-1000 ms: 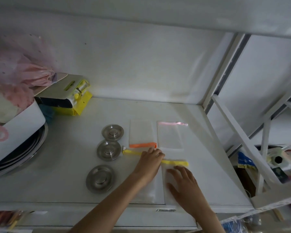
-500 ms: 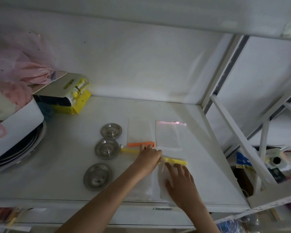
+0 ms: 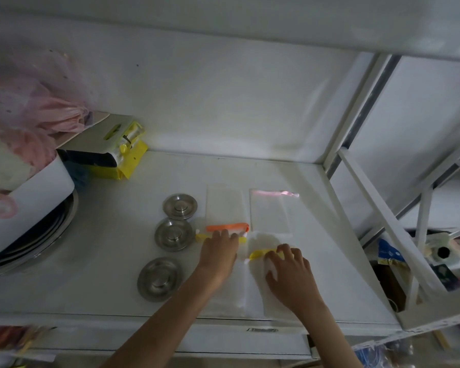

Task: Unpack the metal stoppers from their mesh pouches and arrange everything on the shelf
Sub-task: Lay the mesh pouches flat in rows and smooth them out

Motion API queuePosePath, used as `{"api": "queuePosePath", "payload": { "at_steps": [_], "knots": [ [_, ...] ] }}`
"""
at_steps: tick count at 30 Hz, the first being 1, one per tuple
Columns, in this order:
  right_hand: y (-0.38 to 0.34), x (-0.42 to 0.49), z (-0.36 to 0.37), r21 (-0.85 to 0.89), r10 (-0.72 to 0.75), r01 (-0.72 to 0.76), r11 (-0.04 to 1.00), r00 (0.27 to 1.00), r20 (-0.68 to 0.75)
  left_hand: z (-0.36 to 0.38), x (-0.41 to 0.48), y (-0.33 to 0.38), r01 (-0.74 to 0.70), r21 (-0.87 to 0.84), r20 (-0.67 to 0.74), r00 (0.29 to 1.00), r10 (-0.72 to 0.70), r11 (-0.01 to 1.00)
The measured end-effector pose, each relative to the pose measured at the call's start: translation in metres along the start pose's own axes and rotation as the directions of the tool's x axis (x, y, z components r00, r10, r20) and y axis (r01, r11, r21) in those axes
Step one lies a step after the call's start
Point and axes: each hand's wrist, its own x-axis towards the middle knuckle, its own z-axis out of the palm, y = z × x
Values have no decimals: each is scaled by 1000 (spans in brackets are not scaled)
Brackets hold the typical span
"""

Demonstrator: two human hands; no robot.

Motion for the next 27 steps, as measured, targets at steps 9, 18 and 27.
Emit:
{"api": "queuePosePath", "payload": {
  "at_steps": [9,18,27],
  "knots": [
    [0,46,-17,101,49,-61,993,992,116,3,-3,-10,20,10,3,1000,-20,1000],
    [6,96,-8,34,18,-24,999,986,164,-18,52,-31,-8,73,-11,1000,9,997],
    [11,96,2,-12,-1,2,1000,992,124,-24,56,-41,-141,159,-68,986,154,977]
  ]
}}
